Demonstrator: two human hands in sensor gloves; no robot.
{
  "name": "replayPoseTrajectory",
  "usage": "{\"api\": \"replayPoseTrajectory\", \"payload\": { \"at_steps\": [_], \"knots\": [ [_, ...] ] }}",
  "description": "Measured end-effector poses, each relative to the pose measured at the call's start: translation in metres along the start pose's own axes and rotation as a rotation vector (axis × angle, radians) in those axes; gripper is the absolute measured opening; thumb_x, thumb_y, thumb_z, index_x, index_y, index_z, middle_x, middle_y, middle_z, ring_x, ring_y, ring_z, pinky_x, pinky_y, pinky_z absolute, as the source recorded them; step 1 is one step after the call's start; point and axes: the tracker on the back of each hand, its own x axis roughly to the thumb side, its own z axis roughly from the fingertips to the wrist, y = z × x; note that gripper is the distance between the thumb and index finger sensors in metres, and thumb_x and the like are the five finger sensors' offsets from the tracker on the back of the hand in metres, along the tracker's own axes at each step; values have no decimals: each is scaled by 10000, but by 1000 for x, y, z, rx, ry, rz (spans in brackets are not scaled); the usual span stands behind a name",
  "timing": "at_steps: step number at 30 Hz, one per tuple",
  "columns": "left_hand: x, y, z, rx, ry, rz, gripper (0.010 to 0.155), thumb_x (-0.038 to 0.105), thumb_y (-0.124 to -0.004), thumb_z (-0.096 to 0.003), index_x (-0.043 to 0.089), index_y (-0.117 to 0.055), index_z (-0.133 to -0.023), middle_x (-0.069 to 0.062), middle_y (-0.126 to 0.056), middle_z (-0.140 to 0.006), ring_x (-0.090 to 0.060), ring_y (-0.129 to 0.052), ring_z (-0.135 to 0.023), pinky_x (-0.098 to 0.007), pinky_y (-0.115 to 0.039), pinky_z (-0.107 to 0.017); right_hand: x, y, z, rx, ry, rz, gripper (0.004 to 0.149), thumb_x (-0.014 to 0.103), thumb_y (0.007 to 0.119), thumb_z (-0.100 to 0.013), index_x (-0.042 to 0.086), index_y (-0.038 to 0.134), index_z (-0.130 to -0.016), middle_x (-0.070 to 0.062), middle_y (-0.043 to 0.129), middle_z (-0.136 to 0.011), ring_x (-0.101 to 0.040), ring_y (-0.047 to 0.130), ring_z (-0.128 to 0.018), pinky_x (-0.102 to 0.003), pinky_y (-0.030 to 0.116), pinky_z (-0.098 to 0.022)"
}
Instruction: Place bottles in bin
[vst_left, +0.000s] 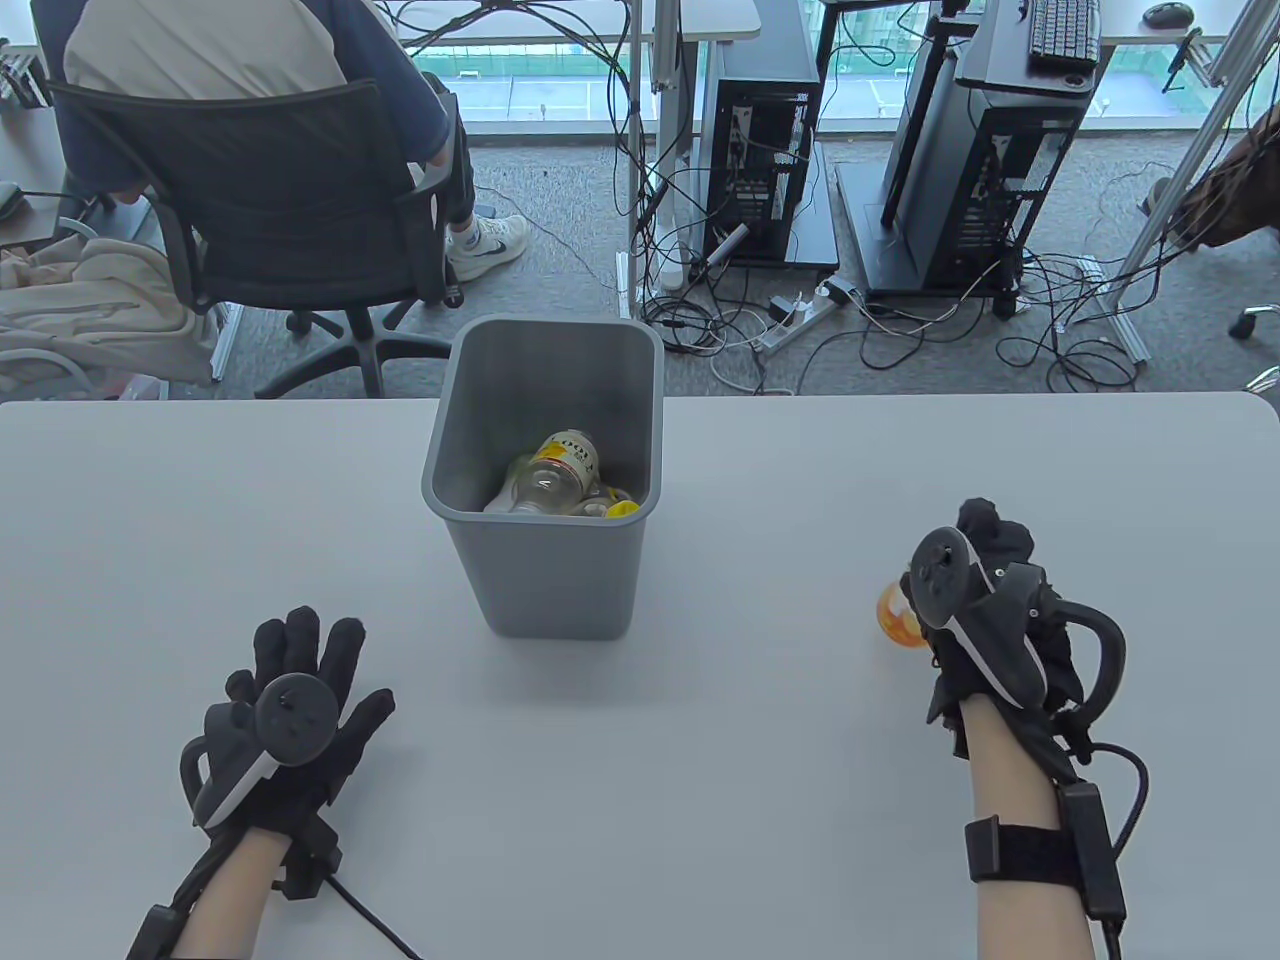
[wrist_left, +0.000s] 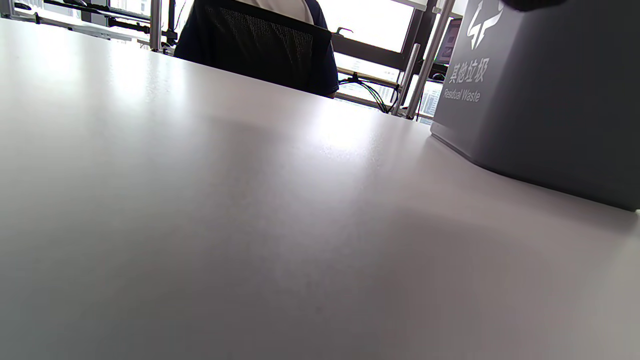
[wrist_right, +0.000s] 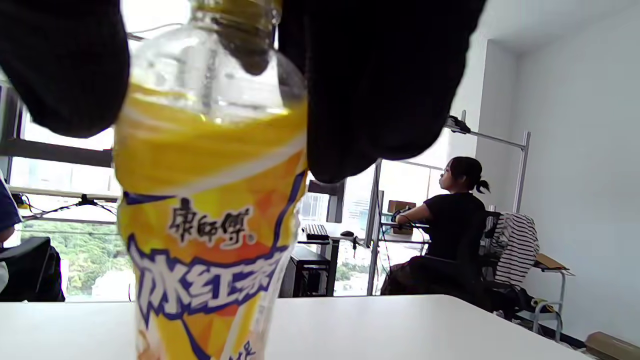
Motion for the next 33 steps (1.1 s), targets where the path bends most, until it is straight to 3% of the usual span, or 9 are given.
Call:
{"api": "replayPoseTrajectory", "payload": {
  "at_steps": [3, 6, 9, 12, 22, 24, 25, 27, 33],
  "knots": [
    [0, 0, 0, -2, -3, -6, 806, 725, -528, -513, 400, -219, -1183, -15, -66, -1295, -349, -49, -1209, -680, -232, -838, 28, -39, 6, -263, -88, -83, 824, 628, 861, -350, 279, 524, -1016, -75, 757, -1013, -262, 991, -654, -349, 901, -500],
    [1, 0, 0, 4, -8, -9, 808, 724, -530, -512, 396, -224, -1183, -13, -71, -1295, -348, -51, -1210, -679, -234, -839, 51, -74, 10, -427, -123, -205, 826, 618, 865, -364, 267, 494, -1014, -74, 717, -1033, -265, 967, -698, -356, 889, -535],
    [1, 0, 0, 3, -10, -7, 810, 727, -529, -510, 395, -226, -1184, -13, -71, -1296, -349, -53, -1210, -679, -235, -838, 79, -101, 11, -462, -132, -390, 830, 611, 866, -376, 253, 474, -1013, -68, 690, -1046, -266, 950, -727, -356, 878, -561],
    [0, 0, 1, 9, -6, 0, 809, 726, -532, -509, 395, -230, -1183, -14, -74, -1296, -348, -56, -1210, -679, -237, -839, 110, -109, 14, -422, -160, -524, 830, 612, 863, -380, 252, 468, -1016, -63, 682, -1052, -263, 944, -739, -354, 874, -571],
    [-3, 2, 2, 27, -11, 28, 810, 724, -541, -503, 387, -260, -1184, -14, -91, -1296, -348, -63, -1210, -680, -242, -837, 208, -69, 31, -364, -302, -456, 820, 608, 848, -398, 258, 448, -1023, -53, 611, -1098, -263, 923, -773, -352, 862, -598],
    [-3, 2, 1, 27, -12, 31, 810, 724, -541, -503, 386, -262, -1184, -13, -90, -1296, -348, -63, -1209, -680, -242, -837, 217, -60, 30, -306, -314, -463, 730, 596, 819, -417, 349, 510, -1031, -52, 556, -1148, -268, 880, -843, -373, 828, -646],
    [-3, 2, 1, 28, -12, 32, 810, 724, -542, -503, 387, -261, -1184, -15, -89, -1296, -349, -62, -1209, -681, -241, -837, 218, -57, 30, -284, -313, -465, 651, 619, 748, -436, 341, 636, -1014, -38, 517, -1174, -272, 783, -934, -412, 738, -711],
    [-3, 3, 1, 31, -11, 40, 811, 724, -542, -503, 387, -259, -1184, -15, -85, -1295, -350, -59, -1208, -682, -239, -836, 216, -51, 32, -281, -319, -462, 681, 656, 663, -448, 362, 584, -1057, -8, 423, -1212, -334, 679, -1001, -493, 635, -755],
    [-4, 5, 2, 45, -12, 54, 811, 720, -548, -501, 384, -268, -1183, -15, -92, -1295, -348, -65, -1209, -681, -240, -836, 181, -24, 37, -220, -258, -520, 690, 631, 602, -486, 303, 544, -1091, -42, 497, -1194, -328, 660, -1011, -495, 625, -756]
  ]
}}
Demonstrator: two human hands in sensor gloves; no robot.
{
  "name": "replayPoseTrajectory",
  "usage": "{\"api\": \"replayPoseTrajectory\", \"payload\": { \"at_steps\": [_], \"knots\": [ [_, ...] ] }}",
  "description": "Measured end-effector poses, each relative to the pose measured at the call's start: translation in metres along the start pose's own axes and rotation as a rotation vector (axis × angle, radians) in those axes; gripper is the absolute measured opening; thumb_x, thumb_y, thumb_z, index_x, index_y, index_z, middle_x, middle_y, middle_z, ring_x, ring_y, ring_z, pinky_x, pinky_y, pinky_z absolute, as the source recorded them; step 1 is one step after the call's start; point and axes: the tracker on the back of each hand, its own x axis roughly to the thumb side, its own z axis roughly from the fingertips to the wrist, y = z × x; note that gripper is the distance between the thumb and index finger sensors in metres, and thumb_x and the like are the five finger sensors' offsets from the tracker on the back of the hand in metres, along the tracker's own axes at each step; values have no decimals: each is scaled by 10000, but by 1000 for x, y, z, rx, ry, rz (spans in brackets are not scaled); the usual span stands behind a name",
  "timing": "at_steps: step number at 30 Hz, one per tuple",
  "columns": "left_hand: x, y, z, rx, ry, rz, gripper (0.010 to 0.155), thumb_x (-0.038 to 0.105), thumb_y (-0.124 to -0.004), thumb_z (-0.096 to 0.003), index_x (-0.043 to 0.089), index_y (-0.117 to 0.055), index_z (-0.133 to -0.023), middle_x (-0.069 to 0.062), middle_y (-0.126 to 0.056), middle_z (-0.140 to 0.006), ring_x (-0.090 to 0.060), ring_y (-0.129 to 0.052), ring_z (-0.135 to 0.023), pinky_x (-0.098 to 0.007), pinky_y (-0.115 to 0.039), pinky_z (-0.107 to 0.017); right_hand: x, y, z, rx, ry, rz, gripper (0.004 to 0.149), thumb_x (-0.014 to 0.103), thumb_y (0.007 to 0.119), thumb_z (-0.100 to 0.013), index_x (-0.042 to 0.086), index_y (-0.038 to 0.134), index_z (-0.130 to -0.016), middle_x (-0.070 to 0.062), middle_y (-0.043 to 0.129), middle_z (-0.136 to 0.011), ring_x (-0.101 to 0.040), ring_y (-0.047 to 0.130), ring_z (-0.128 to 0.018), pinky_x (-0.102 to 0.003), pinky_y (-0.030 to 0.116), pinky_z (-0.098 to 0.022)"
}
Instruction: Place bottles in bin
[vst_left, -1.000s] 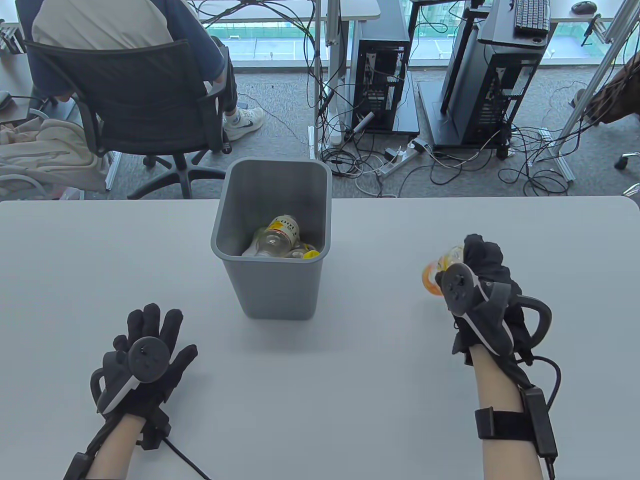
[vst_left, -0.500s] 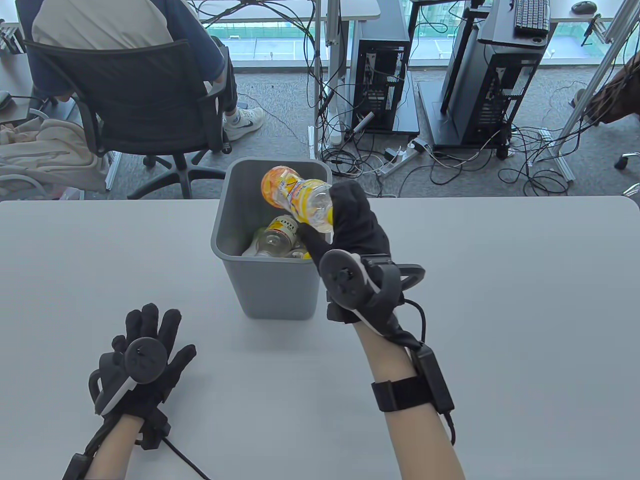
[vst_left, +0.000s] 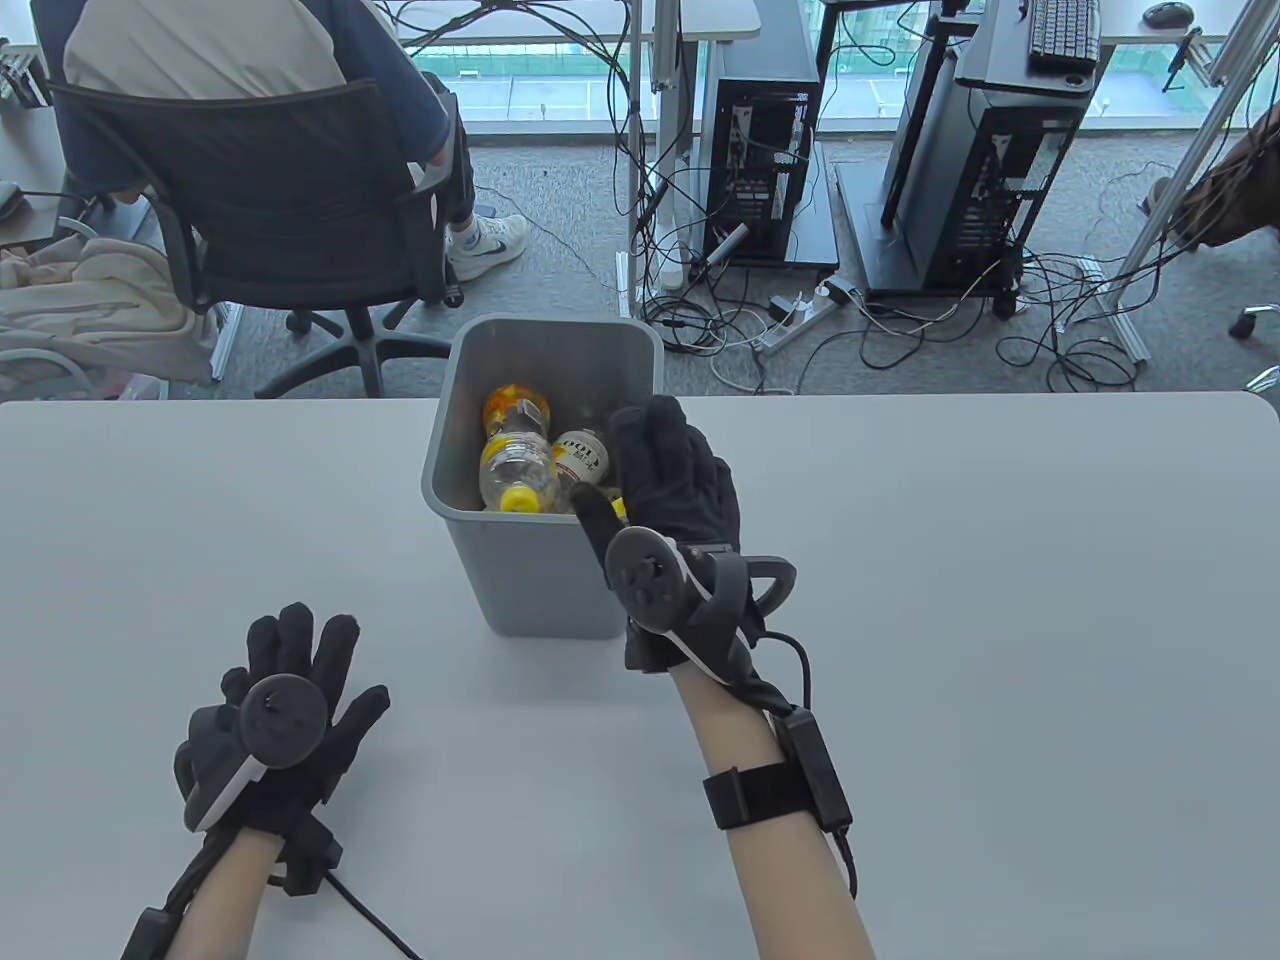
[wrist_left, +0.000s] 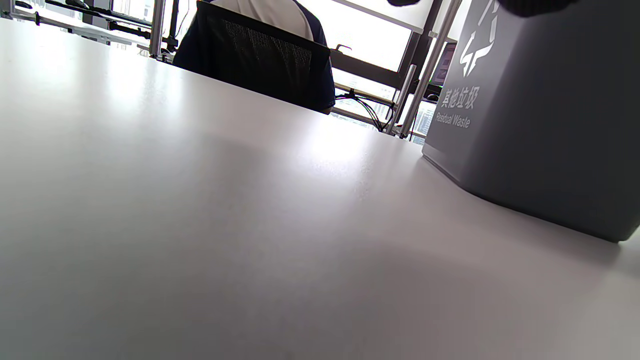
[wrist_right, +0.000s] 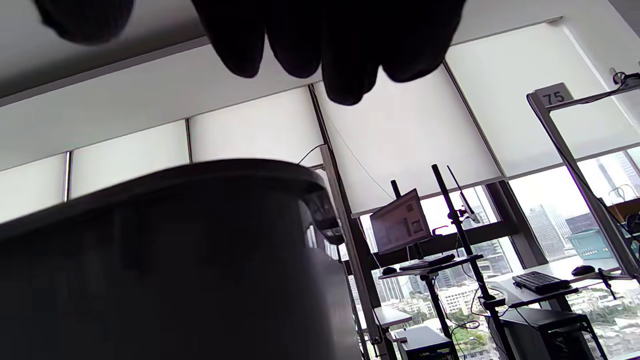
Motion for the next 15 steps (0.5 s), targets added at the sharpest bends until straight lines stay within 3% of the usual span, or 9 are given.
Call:
{"api": "replayPoseTrajectory", "payload": {
  "at_steps": [6, 12, 15],
  "knots": [
    [1, -1, 0, -1, -3, -15, 810, 720, -546, -502, 388, -258, -1182, -16, -90, -1295, -350, -66, -1209, -681, -241, -836, -56, 16, 35, 111, 44, 18, 615, 584, 630, -503, 350, 582, -1069, 13, 534, -1191, -311, 553, -1069, -527, 522, -789],
    [2, -1, 1, 4, -5, -23, 809, 719, -546, -502, 388, -257, -1181, -16, -93, -1294, -348, -70, -1208, -681, -244, -835, -93, 51, 84, 392, 55, 37, 689, 546, 550, -541, 324, 318, -1151, 10, 239, -1242, -296, 227, -1126, -553, 282, -819],
    [4, -1, 1, 5, -6, -32, 807, 718, -544, -503, 390, -254, -1181, -15, -90, -1293, -347, -69, -1209, -680, -245, -836, -99, 62, 105, 392, 45, 62, 702, 554, 553, -537, 316, 313, -1151, 1, 230, -1240, -299, 214, -1124, -555, 279, -817]
  ]
}}
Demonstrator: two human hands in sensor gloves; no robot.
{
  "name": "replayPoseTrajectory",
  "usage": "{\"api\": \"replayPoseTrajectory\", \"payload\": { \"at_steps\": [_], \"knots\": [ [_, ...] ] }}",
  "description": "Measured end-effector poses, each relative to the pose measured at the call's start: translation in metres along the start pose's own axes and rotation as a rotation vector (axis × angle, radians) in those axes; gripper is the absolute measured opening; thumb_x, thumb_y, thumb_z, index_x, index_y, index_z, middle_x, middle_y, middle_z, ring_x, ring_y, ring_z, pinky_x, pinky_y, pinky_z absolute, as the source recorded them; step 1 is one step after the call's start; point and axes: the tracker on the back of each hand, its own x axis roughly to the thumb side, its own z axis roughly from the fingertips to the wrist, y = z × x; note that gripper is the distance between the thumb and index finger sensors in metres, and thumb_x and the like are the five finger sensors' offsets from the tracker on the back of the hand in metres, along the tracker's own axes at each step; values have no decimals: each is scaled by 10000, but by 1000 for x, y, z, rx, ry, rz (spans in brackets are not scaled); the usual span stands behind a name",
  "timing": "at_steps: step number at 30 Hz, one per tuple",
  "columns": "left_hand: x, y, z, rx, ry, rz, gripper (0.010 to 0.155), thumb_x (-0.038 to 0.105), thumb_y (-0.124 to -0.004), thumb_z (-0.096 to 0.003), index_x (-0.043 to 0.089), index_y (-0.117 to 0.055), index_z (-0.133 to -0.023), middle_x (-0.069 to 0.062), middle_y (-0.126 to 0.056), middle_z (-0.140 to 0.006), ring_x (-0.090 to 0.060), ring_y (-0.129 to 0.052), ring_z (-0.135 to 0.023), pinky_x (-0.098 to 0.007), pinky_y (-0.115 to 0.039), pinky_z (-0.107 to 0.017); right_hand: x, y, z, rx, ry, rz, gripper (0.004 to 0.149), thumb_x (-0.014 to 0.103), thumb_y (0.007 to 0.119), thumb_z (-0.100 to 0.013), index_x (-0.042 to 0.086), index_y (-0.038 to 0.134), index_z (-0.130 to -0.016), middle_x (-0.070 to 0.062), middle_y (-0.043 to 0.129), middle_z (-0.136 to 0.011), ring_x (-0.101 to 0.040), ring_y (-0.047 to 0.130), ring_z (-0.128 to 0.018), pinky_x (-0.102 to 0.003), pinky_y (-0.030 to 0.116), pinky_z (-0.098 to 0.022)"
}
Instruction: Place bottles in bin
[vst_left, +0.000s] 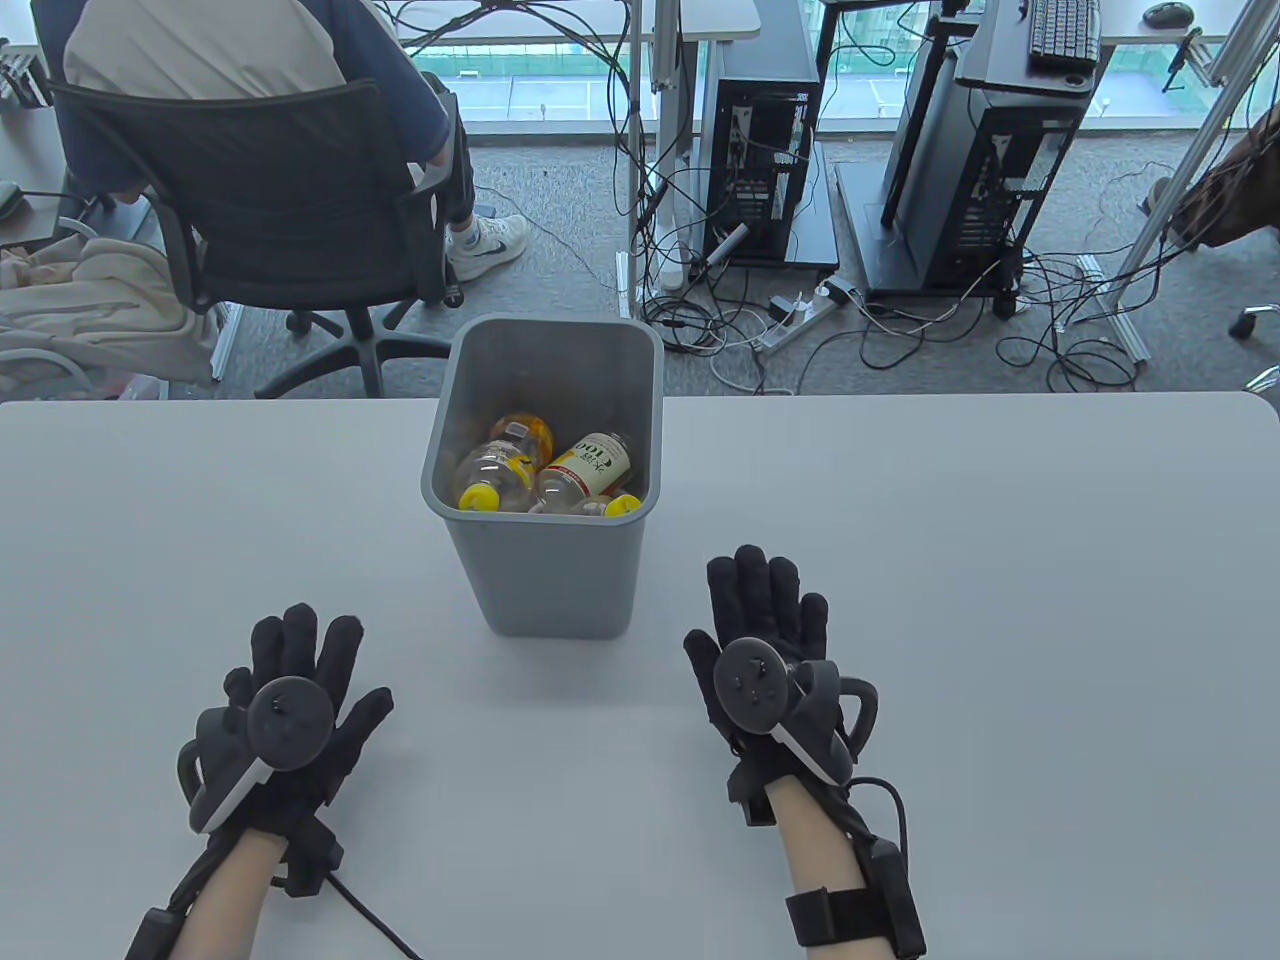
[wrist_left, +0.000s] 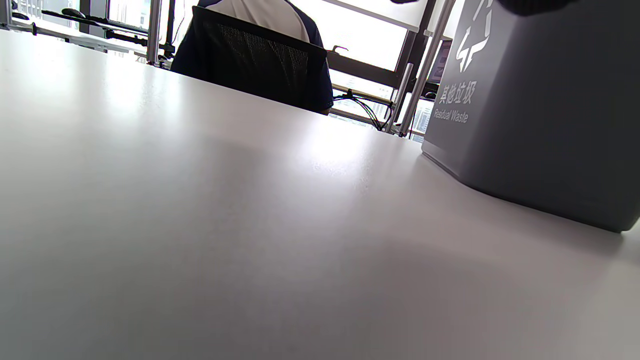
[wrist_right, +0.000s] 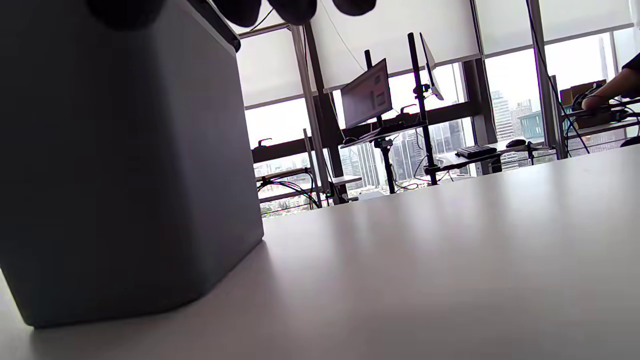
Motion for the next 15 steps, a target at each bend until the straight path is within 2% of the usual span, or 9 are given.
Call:
{"api": "replayPoseTrajectory", "payload": {
  "at_steps": [4, 10, 15],
  "knots": [
    [2, -2, 1, -3, -3, -17, 803, 717, -540, -506, 390, -252, -1180, -16, -93, -1293, -347, -75, -1208, -678, -253, -835, -2, 15, 7, 17, -17, 86, 715, 570, 551, -531, 316, 302, -1151, -4, 220, -1240, -300, 209, -1123, -556, 280, -817],
    [2, -5, 0, -19, 8, -34, 804, 716, -537, -508, 387, -246, -1181, -19, -88, -1292, -348, -74, -1208, -678, -256, -836, 4, 27, 9, 45, -34, 97, 719, 575, 562, -523, 318, 318, -1148, -6, 233, -1240, -300, 212, -1123, -560, 276, -817],
    [3, -5, 0, -22, 15, -36, 804, 716, -537, -508, 388, -243, -1180, -16, -84, -1292, -348, -69, -1208, -678, -252, -837, 7, 30, 11, 50, -71, 172, 724, 581, 568, -517, 317, 332, -1149, -8, 252, -1241, -299, 220, -1124, -561, 275, -815]
  ]
}}
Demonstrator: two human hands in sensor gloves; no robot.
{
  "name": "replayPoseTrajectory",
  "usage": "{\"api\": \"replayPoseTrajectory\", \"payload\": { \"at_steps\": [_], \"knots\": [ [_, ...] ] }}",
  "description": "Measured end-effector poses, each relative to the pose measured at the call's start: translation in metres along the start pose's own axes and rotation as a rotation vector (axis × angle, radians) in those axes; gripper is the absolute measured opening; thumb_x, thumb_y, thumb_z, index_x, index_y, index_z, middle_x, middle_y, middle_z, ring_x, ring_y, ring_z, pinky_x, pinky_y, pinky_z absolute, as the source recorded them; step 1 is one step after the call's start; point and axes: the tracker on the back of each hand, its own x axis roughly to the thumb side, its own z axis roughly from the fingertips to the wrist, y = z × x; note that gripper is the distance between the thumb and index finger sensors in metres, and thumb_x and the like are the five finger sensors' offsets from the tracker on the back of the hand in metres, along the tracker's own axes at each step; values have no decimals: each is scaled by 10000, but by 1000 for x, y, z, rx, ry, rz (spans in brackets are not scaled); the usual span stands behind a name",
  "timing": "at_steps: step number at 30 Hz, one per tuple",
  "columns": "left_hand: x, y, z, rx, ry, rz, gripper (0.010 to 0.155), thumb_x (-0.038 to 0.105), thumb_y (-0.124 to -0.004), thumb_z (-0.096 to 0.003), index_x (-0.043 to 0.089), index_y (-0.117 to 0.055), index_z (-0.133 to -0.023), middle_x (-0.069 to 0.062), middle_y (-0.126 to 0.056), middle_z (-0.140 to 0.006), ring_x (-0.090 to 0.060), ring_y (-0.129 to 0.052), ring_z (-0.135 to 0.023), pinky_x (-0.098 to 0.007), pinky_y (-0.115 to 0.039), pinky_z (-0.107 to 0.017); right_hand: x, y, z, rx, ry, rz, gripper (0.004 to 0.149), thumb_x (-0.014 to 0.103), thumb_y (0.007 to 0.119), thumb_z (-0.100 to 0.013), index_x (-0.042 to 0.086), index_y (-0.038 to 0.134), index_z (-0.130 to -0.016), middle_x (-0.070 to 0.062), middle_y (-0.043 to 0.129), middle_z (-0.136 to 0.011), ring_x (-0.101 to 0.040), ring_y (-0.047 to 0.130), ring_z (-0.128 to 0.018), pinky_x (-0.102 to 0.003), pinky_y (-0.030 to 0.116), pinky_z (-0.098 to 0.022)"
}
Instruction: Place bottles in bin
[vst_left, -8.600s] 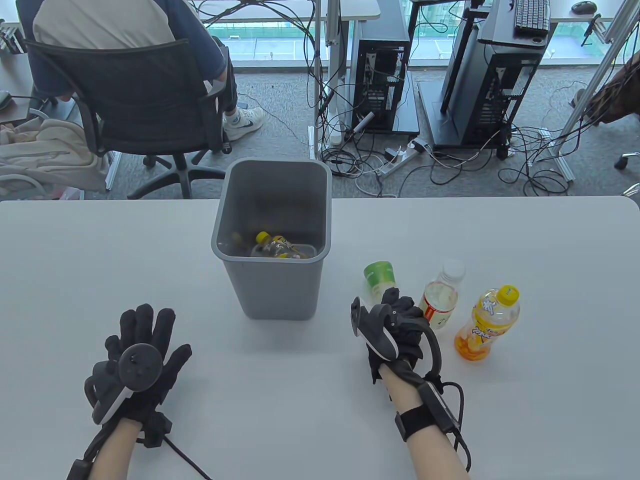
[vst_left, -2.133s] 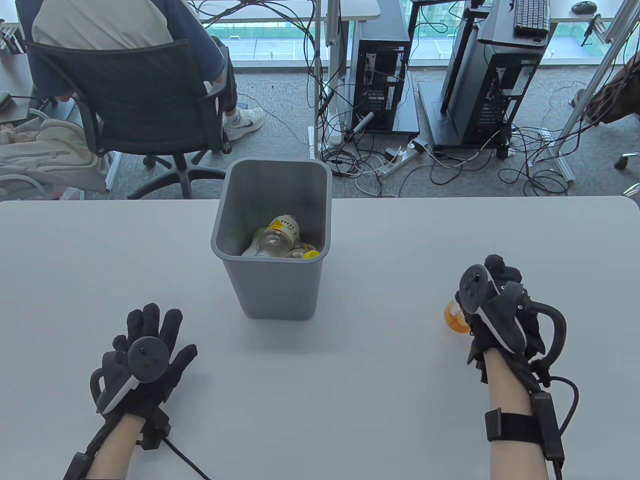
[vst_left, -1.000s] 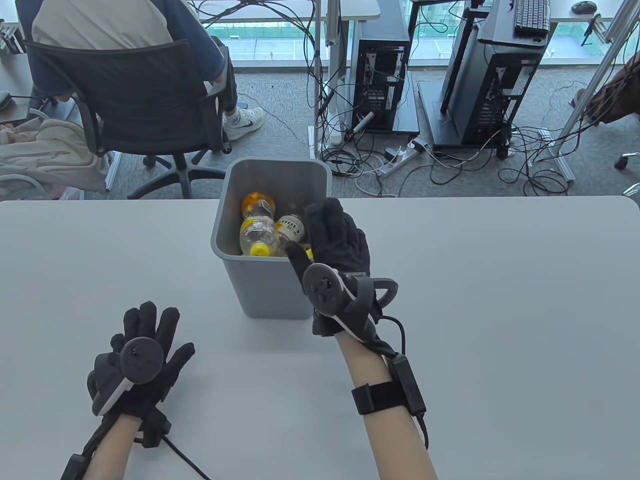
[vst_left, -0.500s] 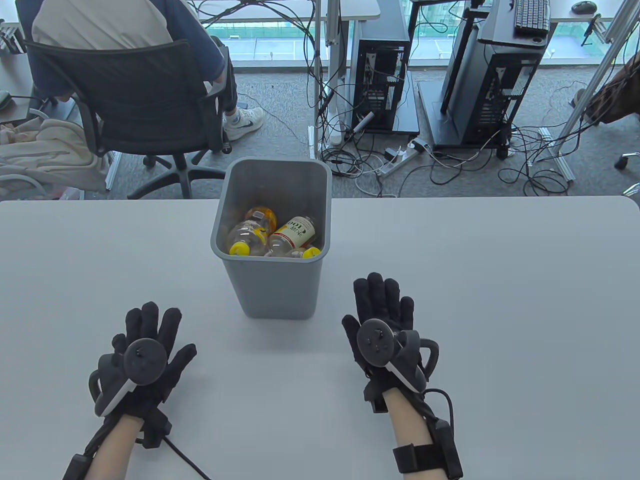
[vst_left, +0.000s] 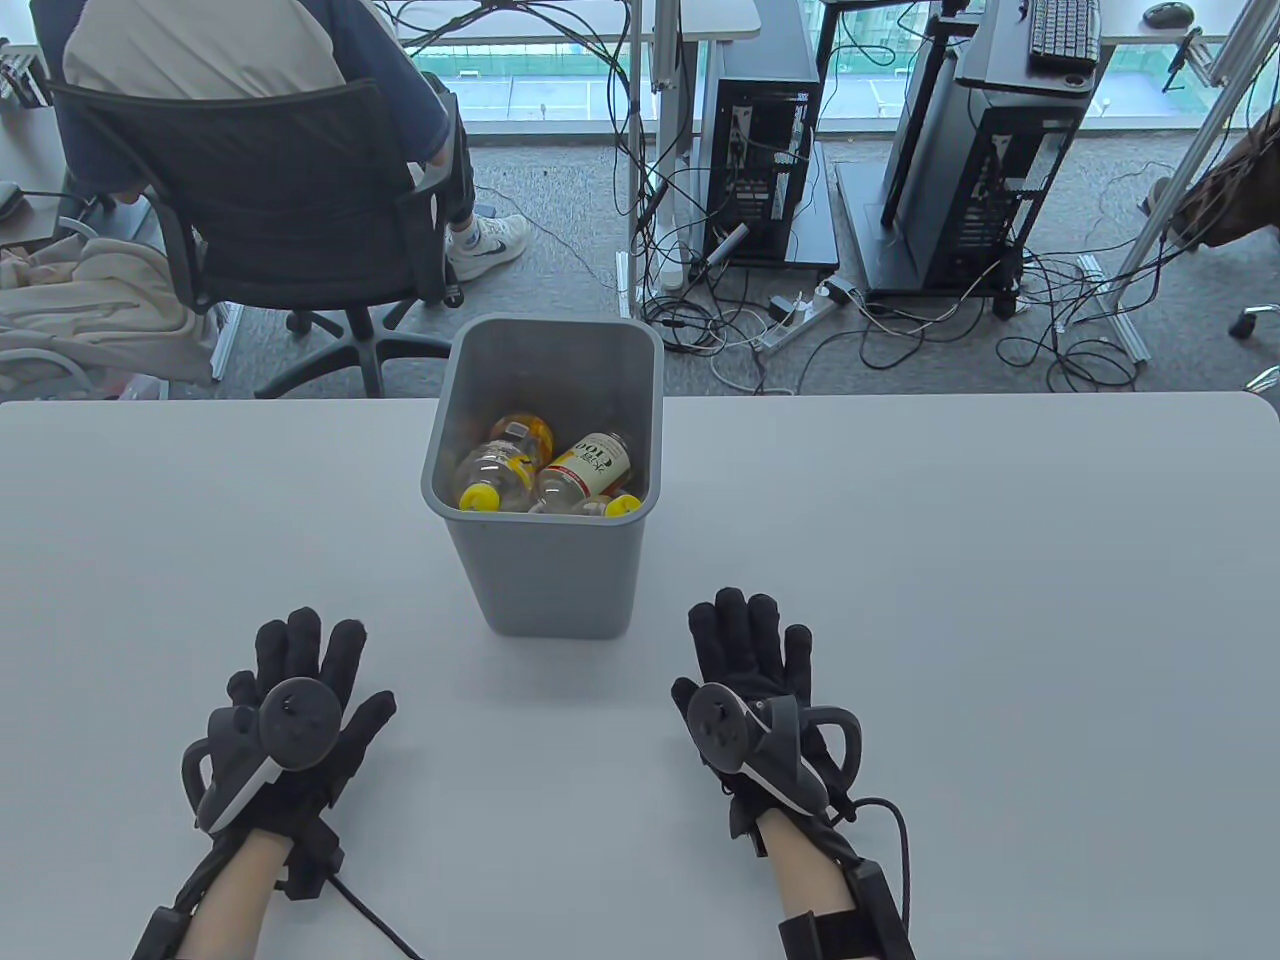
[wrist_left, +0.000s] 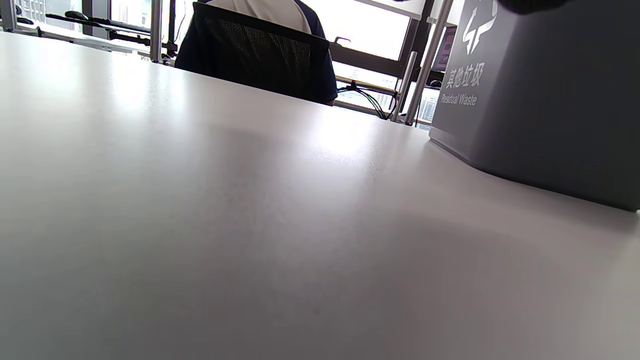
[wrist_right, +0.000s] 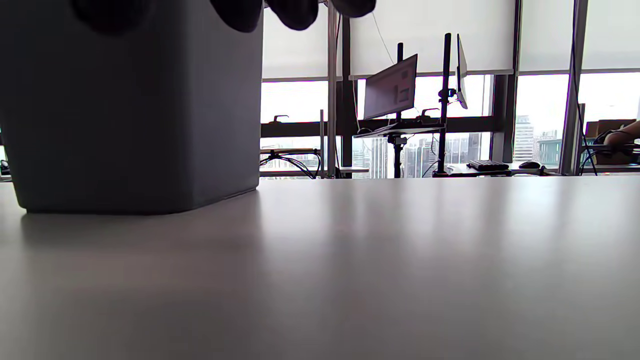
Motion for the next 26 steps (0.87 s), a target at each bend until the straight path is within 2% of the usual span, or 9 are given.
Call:
{"api": "replayPoseTrajectory", "payload": {
  "at_steps": [26],
  "knots": [
    [2, 0, 2, -8, 6, -29, 802, 711, -547, -502, 386, -262, -1177, -16, -101, -1290, -350, -86, -1206, -677, -263, -835, 3, -2, 1, 53, -1, 9, 753, 579, 616, -506, 293, 348, -1149, -32, 260, -1237, -318, 219, -1115, -575, 269, -804]
  ]
}}
